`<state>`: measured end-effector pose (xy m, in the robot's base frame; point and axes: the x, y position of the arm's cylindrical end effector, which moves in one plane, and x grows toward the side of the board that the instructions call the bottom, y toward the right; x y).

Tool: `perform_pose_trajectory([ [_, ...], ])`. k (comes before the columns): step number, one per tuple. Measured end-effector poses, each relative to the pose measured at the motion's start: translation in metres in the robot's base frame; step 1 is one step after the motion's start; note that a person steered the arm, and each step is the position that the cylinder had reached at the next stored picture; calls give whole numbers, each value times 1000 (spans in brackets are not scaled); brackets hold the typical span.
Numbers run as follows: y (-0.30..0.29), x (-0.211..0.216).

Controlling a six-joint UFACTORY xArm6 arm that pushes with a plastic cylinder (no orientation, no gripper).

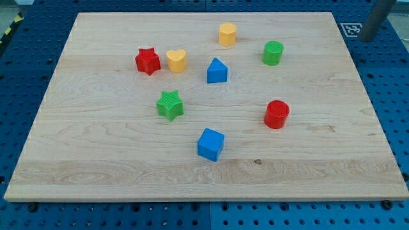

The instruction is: Move the red circle to the bottom of blue triangle

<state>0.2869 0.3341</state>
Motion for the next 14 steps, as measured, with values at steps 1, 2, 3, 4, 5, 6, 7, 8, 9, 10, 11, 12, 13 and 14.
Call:
perform_pose_trajectory([
  [1, -12, 4],
  [2, -12, 5],
  [3, -12, 5],
  [4, -32, 3],
  [5, -69, 3],
  [6, -106, 1],
  [7, -122, 1],
  [8, -122, 6],
  [9, -110, 52],
  [10, -109, 111],
  [11, -111, 181],
  [12, -116, 196],
  [13, -127, 203],
  [14, -151, 214],
])
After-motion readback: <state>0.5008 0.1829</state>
